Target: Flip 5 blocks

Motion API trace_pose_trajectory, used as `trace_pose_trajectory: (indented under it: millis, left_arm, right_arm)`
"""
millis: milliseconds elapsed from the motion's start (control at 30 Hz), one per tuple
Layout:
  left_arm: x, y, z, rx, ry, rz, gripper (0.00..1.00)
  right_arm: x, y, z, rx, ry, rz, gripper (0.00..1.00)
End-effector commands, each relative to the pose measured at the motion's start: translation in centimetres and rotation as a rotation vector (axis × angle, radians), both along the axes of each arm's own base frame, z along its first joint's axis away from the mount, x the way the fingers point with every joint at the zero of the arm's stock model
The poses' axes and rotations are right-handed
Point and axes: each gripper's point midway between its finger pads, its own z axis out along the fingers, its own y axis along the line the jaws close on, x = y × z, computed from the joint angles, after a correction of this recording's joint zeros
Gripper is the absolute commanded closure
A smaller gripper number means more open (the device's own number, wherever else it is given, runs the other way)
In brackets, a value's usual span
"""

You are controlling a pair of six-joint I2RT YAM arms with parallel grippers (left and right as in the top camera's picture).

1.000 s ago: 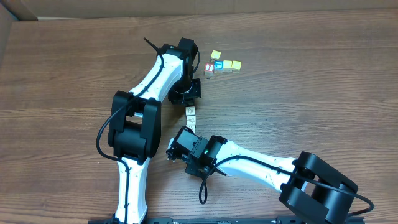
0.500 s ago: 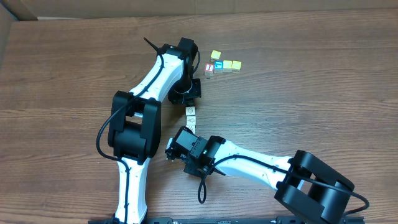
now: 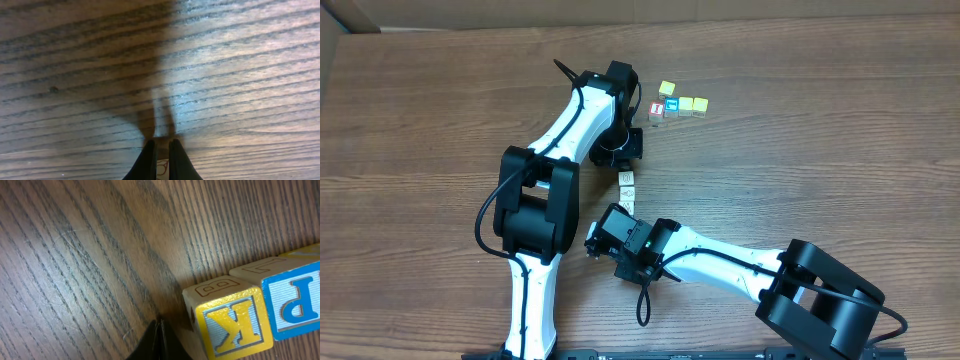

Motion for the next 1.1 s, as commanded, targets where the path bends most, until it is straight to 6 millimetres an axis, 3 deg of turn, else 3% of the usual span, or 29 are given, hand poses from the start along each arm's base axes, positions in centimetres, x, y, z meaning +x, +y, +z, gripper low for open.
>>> trace_pose_trajectory:
  millis: [0,1067]
  left_arm:
    - [-0.42,-0.02,-0.54,0.013,0.013,-0.036,0.96]
    - [-1.03,-0.44,-0.5,0.012,0.031,-0.054,0.96]
  right_arm:
    - [-0.5,0.03,-0.46,-0.004,0.01,0.014,0.96]
    - [0.08,0.36,-0.29,0.012,-0.012,0.0,0.96]
